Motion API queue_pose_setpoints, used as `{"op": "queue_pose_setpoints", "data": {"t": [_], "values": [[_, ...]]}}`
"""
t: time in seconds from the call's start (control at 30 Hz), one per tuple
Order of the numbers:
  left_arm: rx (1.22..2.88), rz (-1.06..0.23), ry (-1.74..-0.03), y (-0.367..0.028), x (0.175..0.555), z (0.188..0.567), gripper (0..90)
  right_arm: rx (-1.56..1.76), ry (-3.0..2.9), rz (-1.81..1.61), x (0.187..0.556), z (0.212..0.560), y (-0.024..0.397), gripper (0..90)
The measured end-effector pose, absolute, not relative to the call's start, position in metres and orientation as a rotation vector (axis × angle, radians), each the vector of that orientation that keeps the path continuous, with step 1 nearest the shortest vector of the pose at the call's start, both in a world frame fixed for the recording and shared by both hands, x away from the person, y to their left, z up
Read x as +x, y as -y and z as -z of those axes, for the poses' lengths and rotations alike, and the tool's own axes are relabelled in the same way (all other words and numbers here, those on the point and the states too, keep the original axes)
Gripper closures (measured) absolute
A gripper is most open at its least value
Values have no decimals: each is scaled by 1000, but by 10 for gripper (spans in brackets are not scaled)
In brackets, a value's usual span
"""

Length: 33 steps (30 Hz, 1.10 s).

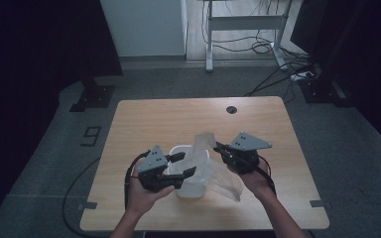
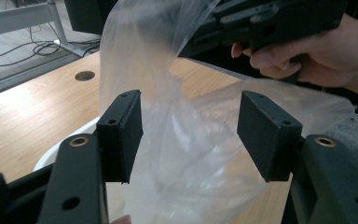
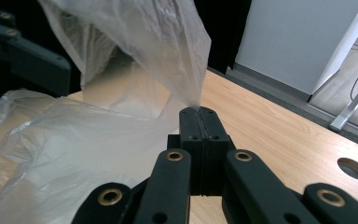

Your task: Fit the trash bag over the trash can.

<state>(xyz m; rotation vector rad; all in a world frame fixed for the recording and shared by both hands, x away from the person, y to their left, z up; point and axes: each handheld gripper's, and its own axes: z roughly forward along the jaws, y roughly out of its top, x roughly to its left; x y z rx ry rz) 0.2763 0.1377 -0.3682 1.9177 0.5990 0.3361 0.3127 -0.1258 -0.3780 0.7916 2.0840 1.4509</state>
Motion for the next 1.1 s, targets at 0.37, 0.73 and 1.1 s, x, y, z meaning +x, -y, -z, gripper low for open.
{"op": "queue_pose_setpoints", "data": {"t": [0.37, 0.73, 1.1], "values": [[1916, -363, -643, -131, 299, 356, 416, 731, -2104, -1427, 307, 379, 119, 892], [1953, -370, -624, -122, 311, 361, 715, 711, -2113, -1420, 306, 379, 118, 892], [1924, -386, -638, -136, 312, 369, 900, 716, -2113, -1400, 307, 379, 123, 892]]}}
